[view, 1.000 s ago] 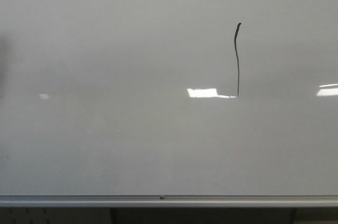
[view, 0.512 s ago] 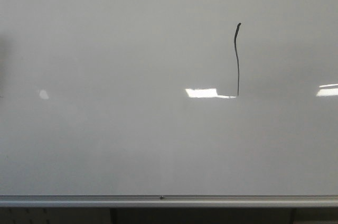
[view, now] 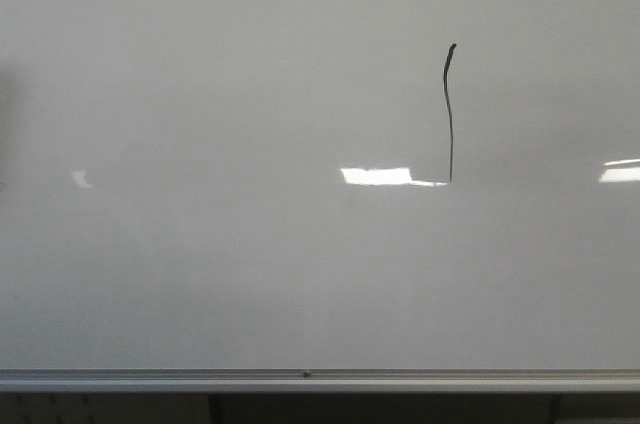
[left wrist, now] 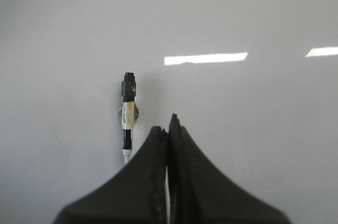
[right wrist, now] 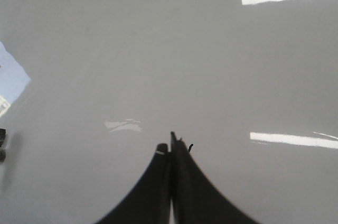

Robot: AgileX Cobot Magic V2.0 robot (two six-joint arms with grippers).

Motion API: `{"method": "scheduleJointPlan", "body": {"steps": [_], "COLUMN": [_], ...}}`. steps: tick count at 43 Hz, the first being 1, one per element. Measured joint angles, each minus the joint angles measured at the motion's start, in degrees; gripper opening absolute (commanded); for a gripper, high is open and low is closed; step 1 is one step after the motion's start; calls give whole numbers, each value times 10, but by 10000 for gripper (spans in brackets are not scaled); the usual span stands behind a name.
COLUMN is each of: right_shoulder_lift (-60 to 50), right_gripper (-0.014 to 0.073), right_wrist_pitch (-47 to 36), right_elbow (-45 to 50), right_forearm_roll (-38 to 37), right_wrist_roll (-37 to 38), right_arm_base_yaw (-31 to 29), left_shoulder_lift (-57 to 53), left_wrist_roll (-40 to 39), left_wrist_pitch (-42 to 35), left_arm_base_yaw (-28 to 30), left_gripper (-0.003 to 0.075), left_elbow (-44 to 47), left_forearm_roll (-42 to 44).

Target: Write number 1 on whiteboard

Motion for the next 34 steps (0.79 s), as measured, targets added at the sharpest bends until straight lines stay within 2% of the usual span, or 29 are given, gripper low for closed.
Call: {"method": "scheduleJointPlan", "body": {"steps": [28,34], "right_shoulder_lift": [0,0], "right_gripper": [-117,-117], "right_wrist_pitch": [0,0], "right_elbow": [0,0], "right_forearm_roll": [0,0], "right_wrist_roll": [-1,-1], "right_arm_base_yaw": [0,0], "left_shoulder_lift": [-24,-36], "left_wrist_roll": [0,-29], "left_wrist_pitch": [1,-40], "left_arm_base_yaw": [0,0], "left_gripper": [-20,-20], "left_elbow": [1,26], "left_forearm_roll": [0,38]}}
